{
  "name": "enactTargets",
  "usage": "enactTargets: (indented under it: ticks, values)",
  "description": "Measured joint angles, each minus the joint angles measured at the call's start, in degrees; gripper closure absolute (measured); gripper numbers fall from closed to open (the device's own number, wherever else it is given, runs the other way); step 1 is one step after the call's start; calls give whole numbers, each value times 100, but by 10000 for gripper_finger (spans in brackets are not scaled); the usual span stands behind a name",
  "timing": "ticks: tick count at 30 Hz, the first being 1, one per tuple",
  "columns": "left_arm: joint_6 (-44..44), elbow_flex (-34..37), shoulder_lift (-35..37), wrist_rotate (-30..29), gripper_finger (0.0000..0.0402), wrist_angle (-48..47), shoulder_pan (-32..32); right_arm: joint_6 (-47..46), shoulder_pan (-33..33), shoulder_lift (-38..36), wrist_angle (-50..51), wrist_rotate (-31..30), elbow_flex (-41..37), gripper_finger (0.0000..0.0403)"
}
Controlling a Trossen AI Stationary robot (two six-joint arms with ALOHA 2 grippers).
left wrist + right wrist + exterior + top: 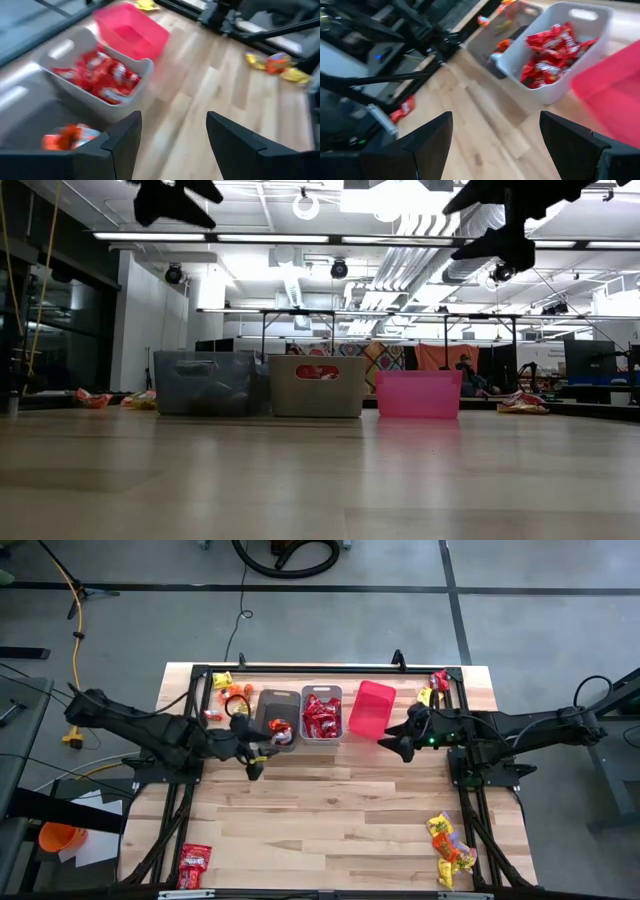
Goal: Sort candy
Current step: Put the bottom right yellow candy into the red bin
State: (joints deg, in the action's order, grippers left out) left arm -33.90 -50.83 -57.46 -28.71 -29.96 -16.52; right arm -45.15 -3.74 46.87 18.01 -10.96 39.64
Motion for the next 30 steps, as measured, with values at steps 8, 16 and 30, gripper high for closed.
enactTargets:
  ticks: [8, 16, 30]
  values:
    - [-706, 1217, 267, 310, 190, 1403, -9, -639, 1, 0, -26, 880, 38, 110]
    - [-506, 1351, 552, 246, 190, 1726, 25, -1449, -759, 660, 2270, 1598, 999, 110]
    - [-347, 1351, 610, 288, 190, 1717, 204, -4229, -3225, 2880, 4119, 2382, 1006, 110]
